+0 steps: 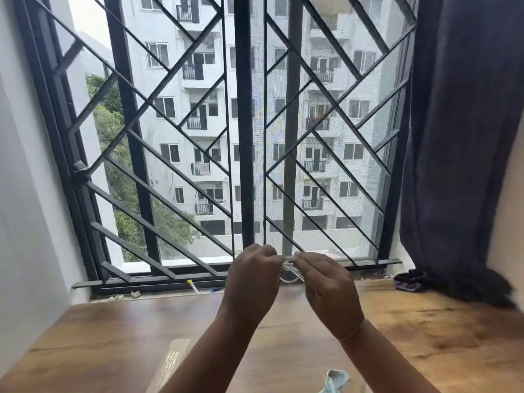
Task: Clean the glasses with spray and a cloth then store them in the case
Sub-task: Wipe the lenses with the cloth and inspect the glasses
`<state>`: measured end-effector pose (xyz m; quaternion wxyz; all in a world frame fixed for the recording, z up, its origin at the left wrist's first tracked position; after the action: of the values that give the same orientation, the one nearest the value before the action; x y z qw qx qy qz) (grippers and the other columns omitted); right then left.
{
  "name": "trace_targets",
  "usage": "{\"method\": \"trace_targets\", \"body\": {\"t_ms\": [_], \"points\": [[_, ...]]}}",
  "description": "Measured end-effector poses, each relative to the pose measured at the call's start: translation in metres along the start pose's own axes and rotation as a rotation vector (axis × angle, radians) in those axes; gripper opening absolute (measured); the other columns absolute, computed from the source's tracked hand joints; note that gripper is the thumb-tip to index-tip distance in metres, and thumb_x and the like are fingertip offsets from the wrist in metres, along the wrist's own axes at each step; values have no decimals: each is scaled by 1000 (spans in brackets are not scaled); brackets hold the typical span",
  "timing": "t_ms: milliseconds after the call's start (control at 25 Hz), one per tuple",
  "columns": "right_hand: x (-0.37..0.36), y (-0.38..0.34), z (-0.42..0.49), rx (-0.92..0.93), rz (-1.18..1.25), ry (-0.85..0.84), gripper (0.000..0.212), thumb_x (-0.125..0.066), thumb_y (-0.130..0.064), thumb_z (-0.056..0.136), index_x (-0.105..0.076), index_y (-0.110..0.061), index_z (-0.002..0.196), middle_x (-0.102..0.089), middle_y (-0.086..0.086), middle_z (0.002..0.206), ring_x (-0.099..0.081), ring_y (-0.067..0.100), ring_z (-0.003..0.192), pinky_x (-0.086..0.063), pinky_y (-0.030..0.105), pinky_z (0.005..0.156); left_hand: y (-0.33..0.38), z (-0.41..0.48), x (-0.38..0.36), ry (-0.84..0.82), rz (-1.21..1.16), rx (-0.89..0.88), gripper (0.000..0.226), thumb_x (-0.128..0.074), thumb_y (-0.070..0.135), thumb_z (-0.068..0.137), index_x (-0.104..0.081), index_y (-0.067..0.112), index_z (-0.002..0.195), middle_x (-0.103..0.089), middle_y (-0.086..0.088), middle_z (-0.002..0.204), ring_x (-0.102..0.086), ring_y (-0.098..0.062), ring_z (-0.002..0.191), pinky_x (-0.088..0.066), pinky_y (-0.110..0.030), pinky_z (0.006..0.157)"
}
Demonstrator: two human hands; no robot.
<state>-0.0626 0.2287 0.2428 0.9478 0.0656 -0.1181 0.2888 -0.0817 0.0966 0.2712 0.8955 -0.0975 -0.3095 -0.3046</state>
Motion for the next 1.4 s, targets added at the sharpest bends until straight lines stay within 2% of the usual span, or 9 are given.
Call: {"method": "trace_targets", "body": {"t_ms": [160,280,400,480,560,640,920,1200,1400], "points": [[5,-10,8,64,26,-12,25,-58,1,81,-71,-5,101,-72,8,99,-65,18,96,-52,30,85,-3,-5,5,159,-29,-36,10,-73,7,64,-70,16,66,-67,3,65,-61,-17,60,-52,-28,51],[14,-18,21,-38,186,37,30,-52,-7,89,-61,-2,117,-66,9,116,-56,22,117,-47,30,96,-13,-7,13,353,-183,73,5,-72,12,65,-74,17,65,-71,5,67,-65,-9,61,-53,-24,58],[26,-14,27,-216,367,145,34,-48,-9,90,-55,2,122,-59,9,125,-42,26,130,-36,26,105,-40,-12,16,529,-723,561,13,-73,8,66,-76,20,72,-71,17,67,-66,-2,61,-52,-18,58],[29,-9,23,-273,362,196,31,-51,-12,88,-60,-3,117,-63,4,121,-42,26,129,-35,34,105,-52,-15,4,580,-1295,880,23,-69,-7,69,-75,15,64,-70,6,58,-66,-6,56,-51,-16,53],[27,-5,15,-312,310,217,27,-56,-17,86,-66,-11,110,-66,-3,111,-46,26,121,-38,42,101,-55,-15,-2,595,-1662,1015,38,-58,-16,74,-72,10,52,-68,1,53,-65,-7,53,-52,-16,52],[22,-3,9,-355,246,220,26,-60,-23,81,-67,-19,106,-64,-12,100,-49,25,109,-39,48,93,-53,-15,-5,602,-1838,1068,45,-51,-17,78,-69,9,46,-67,2,51,-65,-6,52,-53,-15,53],[10,9,7,-524,396,182,34,-73,-21,66,-69,-43,91,-60,-19,90,-47,13,96,-42,47,82,-45,-19,-14,561,-1965,1128,46,-50,-11,82,-67,11,45,-66,3,51,-64,-4,49,-52,-13,48],[13,6,13,-452,421,166,24,-69,-39,70,-73,-28,91,-64,-17,83,-47,13,93,-42,48,76,-39,-19,-14,520,-1944,1161,47,-51,-8,83,-68,12,44,-65,4,50,-64,-4,49,-51,-13,47],[16,6,15,-404,365,156,18,-68,-36,73,-74,-27,87,-65,-12,80,-47,14,91,-40,53,75,-39,-22,-19,506,-1959,1183,47,-50,-9,84,-69,10,45,-66,1,52,-65,-5,50,-52,-14,48]]}}
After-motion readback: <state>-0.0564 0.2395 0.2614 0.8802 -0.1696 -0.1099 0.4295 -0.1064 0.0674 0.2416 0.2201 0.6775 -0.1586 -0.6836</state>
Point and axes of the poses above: each hand's wrist, its own z-axis towards the middle knuckle, its own x-axis out of the back of the hand, y = z × x, the point moved 4 cm from there along z, towards the middle knuckle
